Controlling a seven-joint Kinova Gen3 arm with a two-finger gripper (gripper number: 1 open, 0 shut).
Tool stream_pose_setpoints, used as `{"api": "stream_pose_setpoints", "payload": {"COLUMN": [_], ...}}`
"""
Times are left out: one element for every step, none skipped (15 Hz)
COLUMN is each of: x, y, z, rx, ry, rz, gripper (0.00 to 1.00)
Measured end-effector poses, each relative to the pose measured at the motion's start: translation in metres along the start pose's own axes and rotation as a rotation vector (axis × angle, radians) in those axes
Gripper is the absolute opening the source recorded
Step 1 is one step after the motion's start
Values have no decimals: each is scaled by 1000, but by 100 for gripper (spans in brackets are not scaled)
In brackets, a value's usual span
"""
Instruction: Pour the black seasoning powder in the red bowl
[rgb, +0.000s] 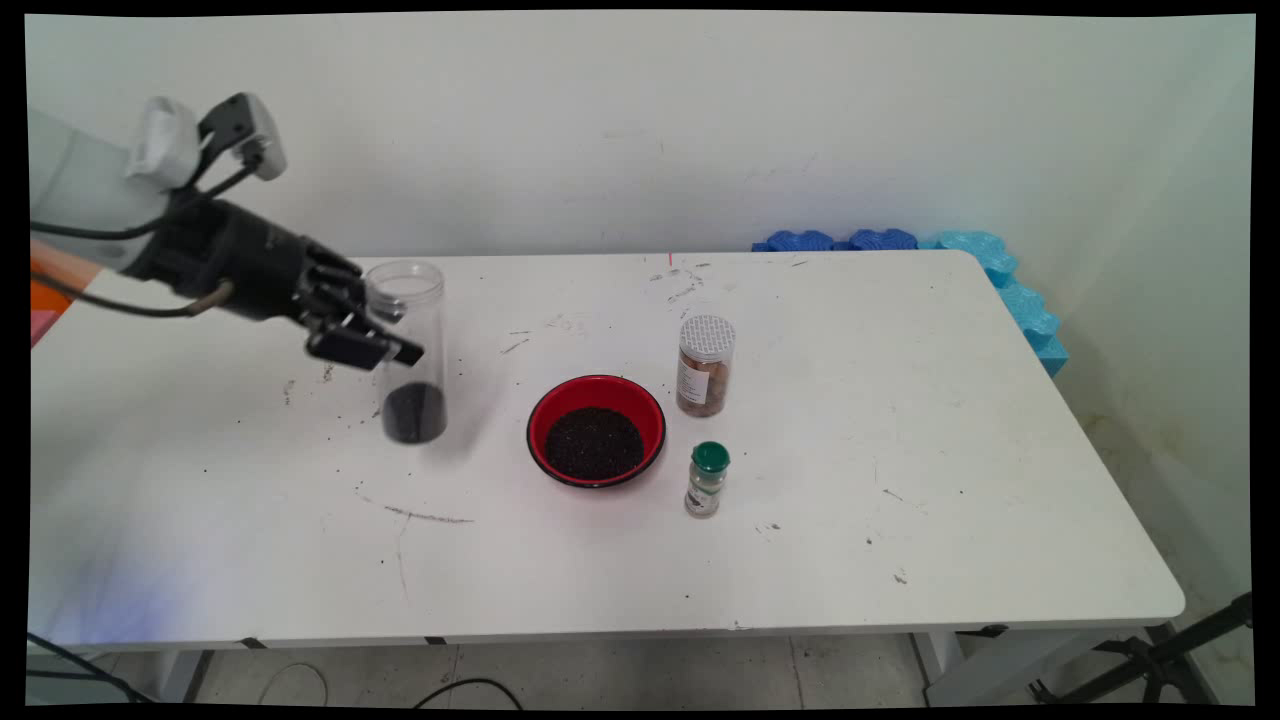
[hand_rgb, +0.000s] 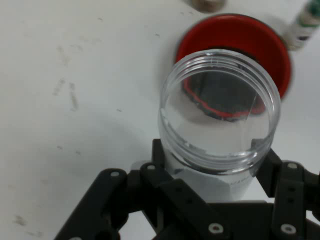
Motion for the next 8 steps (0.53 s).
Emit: {"api": "stream_pose_setpoints", "payload": {"x": [0,2,3,7,11,15,19,23], "y": [8,16,22,29,35,41,46,51], "z": [-5,-8,-10,-10,-10,-9,-7,-5], "rx": [-19,-39,-55,-72,-88,-104,-122,-143], "ry": [-7,-10,-11,-9,-6,-5,-5,-10], "rz": [-8,-16,-23,-33,-43,-52,-56,-60], "gripper": [0,0,0,0,0,0,0,0]}}
